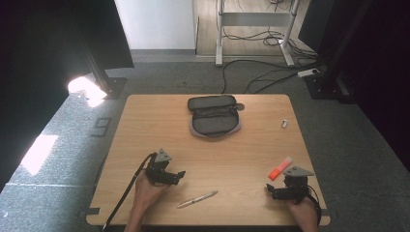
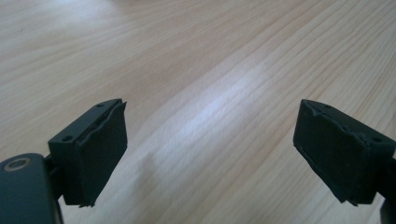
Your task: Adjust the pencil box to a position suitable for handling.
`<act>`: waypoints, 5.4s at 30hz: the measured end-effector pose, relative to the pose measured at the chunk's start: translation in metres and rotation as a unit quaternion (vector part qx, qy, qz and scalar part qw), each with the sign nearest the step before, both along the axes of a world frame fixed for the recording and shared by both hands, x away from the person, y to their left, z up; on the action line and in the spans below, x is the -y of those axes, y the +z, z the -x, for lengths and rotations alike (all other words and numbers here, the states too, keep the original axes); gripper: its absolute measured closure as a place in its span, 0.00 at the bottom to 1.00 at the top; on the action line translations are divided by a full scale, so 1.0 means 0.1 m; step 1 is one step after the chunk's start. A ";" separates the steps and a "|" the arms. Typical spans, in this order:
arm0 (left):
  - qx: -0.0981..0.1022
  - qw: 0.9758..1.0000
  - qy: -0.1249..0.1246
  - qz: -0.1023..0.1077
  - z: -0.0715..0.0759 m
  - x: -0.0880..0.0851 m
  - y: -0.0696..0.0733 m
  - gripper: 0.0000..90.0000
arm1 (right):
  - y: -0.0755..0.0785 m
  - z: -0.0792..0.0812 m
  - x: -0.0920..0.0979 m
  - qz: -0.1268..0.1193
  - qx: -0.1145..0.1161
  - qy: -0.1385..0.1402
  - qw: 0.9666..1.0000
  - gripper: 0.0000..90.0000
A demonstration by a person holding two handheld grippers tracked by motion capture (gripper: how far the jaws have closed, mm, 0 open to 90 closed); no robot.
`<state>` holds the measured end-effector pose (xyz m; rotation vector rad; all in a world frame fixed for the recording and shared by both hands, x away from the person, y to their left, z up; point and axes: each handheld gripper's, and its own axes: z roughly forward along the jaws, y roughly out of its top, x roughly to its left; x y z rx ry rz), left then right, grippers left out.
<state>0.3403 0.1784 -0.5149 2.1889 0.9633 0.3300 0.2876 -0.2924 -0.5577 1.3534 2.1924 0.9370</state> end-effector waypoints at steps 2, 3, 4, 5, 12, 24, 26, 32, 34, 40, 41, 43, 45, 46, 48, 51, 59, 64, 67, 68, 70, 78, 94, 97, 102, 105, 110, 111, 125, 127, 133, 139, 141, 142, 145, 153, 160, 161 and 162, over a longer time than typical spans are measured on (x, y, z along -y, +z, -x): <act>0.000 1.000 -0.002 0.000 -0.02 0.02 0.00 0.13 | 0.00 0.00 0.00 0.000 0.000 0.000 1.000 0.00; -0.001 1.000 -0.004 -0.007 -0.08 0.06 0.02 0.13 | 0.00 0.00 0.00 0.000 0.000 0.000 1.000 0.00; 0.001 1.000 -0.005 -0.009 -0.10 0.08 0.02 0.14 | 0.00 0.00 0.00 0.000 0.000 0.000 1.000 0.00; 0.001 1.000 -0.007 -0.008 -0.13 0.10 0.02 0.14 | 0.00 0.00 0.00 0.000 0.000 0.000 1.000 0.00; 0.011 1.000 -0.019 -0.012 -0.29 0.24 0.10 0.16 | 0.00 0.00 0.00 0.000 0.000 0.000 1.000 0.00; 0.007 0.999 -0.047 -0.009 -0.60 0.55 0.25 0.18 | 0.00 0.00 0.00 0.000 0.000 0.000 1.000 0.00; 0.008 0.999 -0.051 -0.007 -0.63 0.57 0.26 0.19 | 0.00 0.00 0.00 0.000 0.000 0.000 1.000 0.00; 0.007 0.998 -0.058 0.008 -0.79 0.67 0.28 0.20 | 0.00 0.00 0.00 0.000 0.000 0.000 1.000 0.00; 0.007 0.998 -0.061 0.015 -0.86 0.72 0.28 0.20 | 0.00 0.00 0.00 0.000 0.000 0.000 1.000 0.00; 0.010 0.998 -0.064 0.018 -1.00 0.81 0.30 0.21 | 0.00 0.00 0.00 0.000 0.000 0.000 1.000 0.00; 0.012 0.998 -0.065 0.015 -1.02 0.83 0.30 0.22 | 0.00 0.00 0.00 0.000 0.000 0.000 1.000 0.00; 0.014 0.998 -0.066 0.016 -1.06 0.86 0.31 0.23 | 0.00 0.00 0.00 0.000 0.000 0.000 1.000 0.00; 0.012 0.998 -0.067 0.018 -1.09 0.88 0.31 0.23 | 0.00 0.00 0.00 0.000 0.000 0.000 1.000 0.00; 0.014 0.997 -0.069 0.016 -1.12 0.92 0.32 0.23 | 0.00 0.00 0.00 0.000 0.000 0.000 1.000 0.00; 0.012 0.997 -0.073 0.020 -1.16 0.96 0.32 0.25 | 0.00 0.00 0.00 0.000 0.000 0.000 1.000 0.00; 0.011 0.997 -0.079 0.017 -1.22 1.02 0.31 0.25 | 0.00 0.00 0.00 0.001 0.000 0.000 1.000 0.00; -0.012 0.995 -0.095 0.014 -1.39 1.17 0.23 0.28 | 0.00 0.00 0.00 0.000 0.000 0.003 1.000 0.00; -0.019 0.995 -0.100 0.019 -1.46 1.24 0.14 0.35 | 0.00 0.00 0.00 0.000 -0.001 0.005 1.000 0.00; -0.029 0.993 -0.107 0.028 -1.49 1.25 0.07 0.42 | 0.00 0.00 0.00 0.000 0.000 0.006 1.000 0.00; -0.031 0.994 -0.106 0.024 -1.50 1.26 0.04 0.44 | 0.00 0.00 0.00 0.000 0.000 0.006 1.000 0.00; -0.031 0.994 -0.105 0.020 -1.51 1.27 0.00 0.48 | 0.00 0.00 0.00 0.001 0.000 0.007 1.000 0.00; -0.016 0.995 -0.094 -0.009 -1.52 1.31 -0.13 0.69 | 0.00 0.00 0.00 0.001 0.000 0.009 1.000 0.00; -0.010 0.995 -0.094 -0.025 -1.42 1.29 -0.14 0.99 | 0.00 0.00 -0.01 0.001 -0.001 0.012 1.000 0.00; -0.014 0.995 -0.097 -0.018 -1.38 1.27 -0.14 0.99 | 0.00 0.01 -0.01 0.000 -0.001 0.011 1.000 0.00; -0.026 0.994 -0.102 -0.013 -1.32 1.24 -0.12 0.99 | 0.00 0.01 -0.01 0.000 -0.001 0.011 1.000 0.00; -0.026 0.994 -0.103 -0.014 -1.27 1.22 -0.11 0.99 | 0.00 0.01 -0.01 0.000 -0.001 0.011 1.000 0.00; -0.031 0.994 -0.105 -0.014 -1.20 1.20 -0.11 0.99 | 0.00 0.01 -0.01 0.000 -0.001 0.011 1.000 0.00; -0.033 0.994 -0.106 -0.014 -1.18 1.20 -0.11 0.99 | 0.00 0.01 -0.01 0.000 -0.001 0.011 1.000 0.00; -0.039 0.992 -0.121 -0.003 -0.97 1.19 -0.07 0.98 | 0.00 0.01 -0.01 0.000 -0.002 0.011 1.000 0.00; -0.041 0.991 -0.125 -0.003 -0.94 1.19 -0.08 0.98 | 0.00 0.01 -0.01 0.000 -0.001 0.010 1.000 0.00; -0.044 0.990 -0.135 0.002 -0.83 1.20 -0.08 0.98 | 0.00 0.01 -0.01 0.000 -0.001 0.010 1.000 0.00; -0.044 0.989 -0.140 0.001 -0.71 1.20 -0.09 0.98 | 0.00 0.01 -0.01 0.000 -0.001 0.011 1.000 0.00; -0.045 0.989 -0.140 0.002 -0.68 1.19 -0.09 0.98 | 0.00 0.01 -0.01 0.000 -0.001 0.011 1.000 0.00; -0.045 0.989 -0.140 0.004 -0.66 1.19 -0.09 0.98 | 0.00 0.01 -0.01 0.000 -0.001 0.011 1.000 0.00; -0.045 0.989 -0.140 0.006 -0.60 1.19 -0.08 0.98 | 0.00 0.01 -0.01 0.000 -0.001 0.011 1.000 0.00; -0.044 0.987 -0.152 0.012 -0.43 1.24 -0.06 0.98 | 0.00 0.01 -0.01 0.000 -0.002 0.011 1.000 0.00; -0.042 0.985 -0.170 0.008 -0.28 1.32 -0.07 0.98 | 0.00 0.01 -0.01 0.000 -0.001 0.011 1.000 0.00; -0.041 0.984 -0.172 0.007 -0.26 1.32 -0.08 0.98 | 0.00 0.01 -0.01 0.000 -0.001 0.011 1.000 0.00; -0.040 0.984 -0.173 0.009 -0.24 1.33 -0.08 0.98 | 0.00 0.01 -0.01 0.000 -0.001 0.011 1.000 0.00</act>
